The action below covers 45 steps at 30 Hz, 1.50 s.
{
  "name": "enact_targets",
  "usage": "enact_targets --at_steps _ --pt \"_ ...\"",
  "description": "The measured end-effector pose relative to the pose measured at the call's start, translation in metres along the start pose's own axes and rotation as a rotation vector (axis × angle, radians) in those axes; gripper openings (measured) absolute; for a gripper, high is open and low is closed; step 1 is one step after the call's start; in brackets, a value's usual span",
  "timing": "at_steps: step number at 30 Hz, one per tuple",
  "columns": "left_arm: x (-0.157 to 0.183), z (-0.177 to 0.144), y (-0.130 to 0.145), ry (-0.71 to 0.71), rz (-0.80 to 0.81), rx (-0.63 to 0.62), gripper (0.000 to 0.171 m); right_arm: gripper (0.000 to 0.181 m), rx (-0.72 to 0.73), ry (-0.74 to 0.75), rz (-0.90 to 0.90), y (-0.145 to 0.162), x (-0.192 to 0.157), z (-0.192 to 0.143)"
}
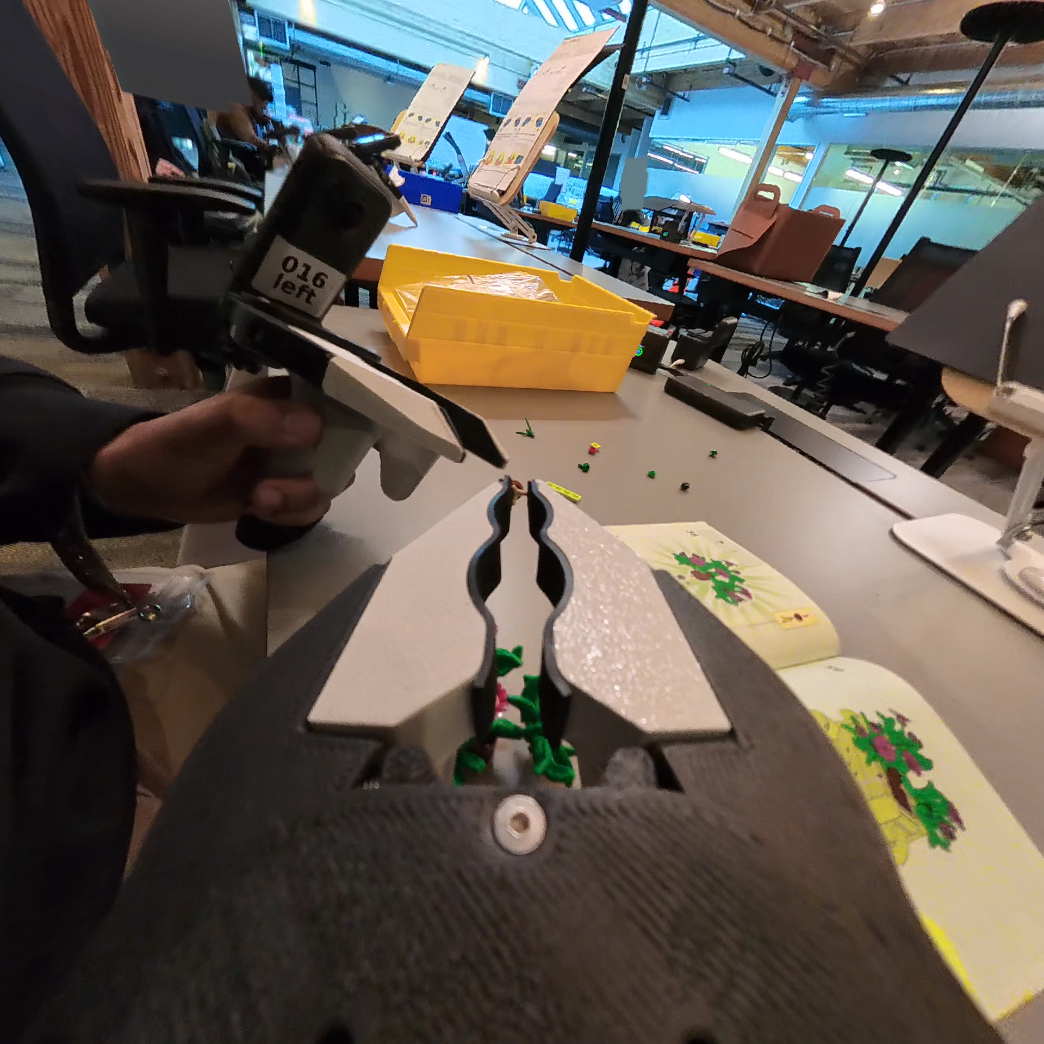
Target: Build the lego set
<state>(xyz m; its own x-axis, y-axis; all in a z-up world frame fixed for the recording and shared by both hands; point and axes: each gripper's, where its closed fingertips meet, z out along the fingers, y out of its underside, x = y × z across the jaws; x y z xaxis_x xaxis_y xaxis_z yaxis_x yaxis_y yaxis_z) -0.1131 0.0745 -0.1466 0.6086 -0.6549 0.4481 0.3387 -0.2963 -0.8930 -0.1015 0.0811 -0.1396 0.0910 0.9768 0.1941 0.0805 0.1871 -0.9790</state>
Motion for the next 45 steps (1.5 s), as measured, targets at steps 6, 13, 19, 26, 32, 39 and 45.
enact_targets --at_steps 6,13,19,26,32,39,45 --pt "0.004 0.002 0.001 0.063 -0.037 -0.001 0.022 0.004 0.049 -0.032 0.161 0.002 0.014 -0.006" --pt "0.007 0.005 0.002 0.072 -0.027 -0.006 0.022 0.004 0.064 -0.076 0.238 0.003 0.015 -0.005" --pt "0.014 0.007 0.007 0.055 0.057 -0.038 0.021 0.004 0.081 -0.088 0.257 0.001 0.014 -0.006" --pt "0.018 0.006 0.005 0.053 0.066 -0.024 0.020 0.004 0.085 -0.144 0.286 0.000 0.007 -0.006" --pt "0.029 0.007 0.000 0.059 0.160 0.007 0.029 0.004 0.124 -0.259 0.367 -0.008 -0.007 -0.009" --pt "0.038 0.011 0.003 0.021 0.284 0.001 0.016 0.003 0.193 -0.400 0.492 -0.020 -0.019 -0.013" --pt "0.037 0.009 0.004 0.013 0.296 -0.010 0.003 0.003 0.180 -0.405 0.496 -0.017 -0.020 -0.012"
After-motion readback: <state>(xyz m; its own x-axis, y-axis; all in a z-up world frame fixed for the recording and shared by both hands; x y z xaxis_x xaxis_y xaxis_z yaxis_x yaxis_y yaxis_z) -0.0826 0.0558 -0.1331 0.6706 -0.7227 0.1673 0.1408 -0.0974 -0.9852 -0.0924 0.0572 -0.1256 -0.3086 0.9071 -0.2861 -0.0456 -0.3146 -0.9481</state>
